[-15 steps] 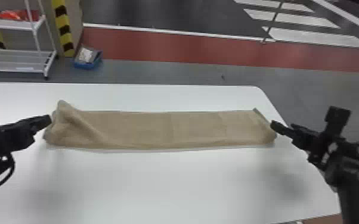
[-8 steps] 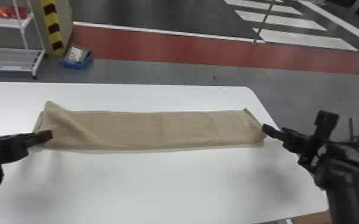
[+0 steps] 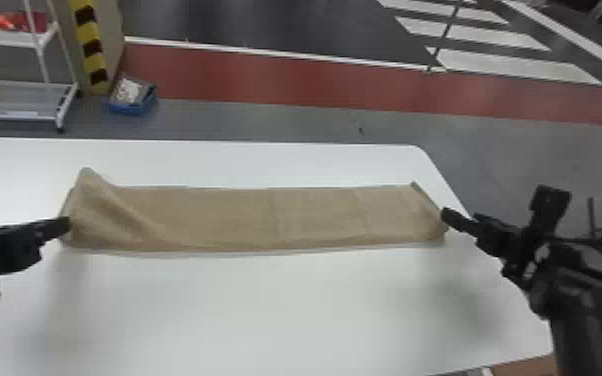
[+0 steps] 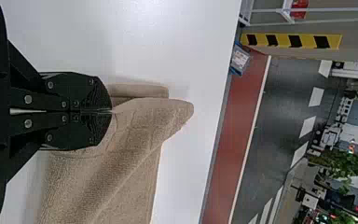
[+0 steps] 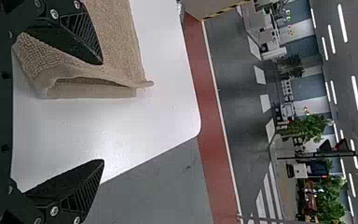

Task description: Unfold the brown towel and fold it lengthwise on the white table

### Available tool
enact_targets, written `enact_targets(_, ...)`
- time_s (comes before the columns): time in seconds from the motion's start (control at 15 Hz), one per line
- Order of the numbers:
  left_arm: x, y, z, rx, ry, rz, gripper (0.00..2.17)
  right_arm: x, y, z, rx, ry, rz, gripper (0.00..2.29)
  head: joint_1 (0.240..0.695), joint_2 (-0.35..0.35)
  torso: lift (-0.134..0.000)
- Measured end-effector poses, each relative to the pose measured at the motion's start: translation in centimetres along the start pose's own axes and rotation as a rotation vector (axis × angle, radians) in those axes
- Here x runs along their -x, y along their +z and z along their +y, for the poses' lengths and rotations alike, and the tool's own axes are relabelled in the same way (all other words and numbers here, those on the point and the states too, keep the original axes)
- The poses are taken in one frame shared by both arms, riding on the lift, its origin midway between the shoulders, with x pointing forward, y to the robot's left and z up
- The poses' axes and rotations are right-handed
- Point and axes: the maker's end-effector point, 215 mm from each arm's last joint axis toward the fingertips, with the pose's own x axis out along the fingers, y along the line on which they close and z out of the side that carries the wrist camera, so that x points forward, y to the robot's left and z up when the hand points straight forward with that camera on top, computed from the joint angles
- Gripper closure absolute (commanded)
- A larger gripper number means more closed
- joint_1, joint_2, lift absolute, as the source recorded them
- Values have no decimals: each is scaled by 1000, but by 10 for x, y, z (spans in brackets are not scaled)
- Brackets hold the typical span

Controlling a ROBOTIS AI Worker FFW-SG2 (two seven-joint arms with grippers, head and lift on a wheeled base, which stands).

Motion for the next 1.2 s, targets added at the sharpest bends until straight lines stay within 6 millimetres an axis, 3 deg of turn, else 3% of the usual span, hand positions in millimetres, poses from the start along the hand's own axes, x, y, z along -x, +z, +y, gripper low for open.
enact_targets(0.47, 23, -7, 9, -10, 17, -24, 967, 1, 2, -2, 5, -4, -9, 151, 695, -237, -123)
enact_targets(0.6, 24, -10, 8, -12, 19, -24, 225, 1, 1, -1, 6, -1, -8, 151, 695, -237, -123)
enact_targets(0.67, 25, -10, 8, -12, 22, -24, 22, 0, 0, 1, 6, 1, -4, 151, 695, -236, -123)
enact_targets(0.93, 32, -8, 21, -8, 49, -37, 26, -2, -3, 11, 3, 15, 3, 188, 695, -215, -123)
enact_targets(1.2, 39, 0, 33, -1, 72, -65, 26, -8, -3, 42, -4, 56, 21, 390, 695, -171, -123)
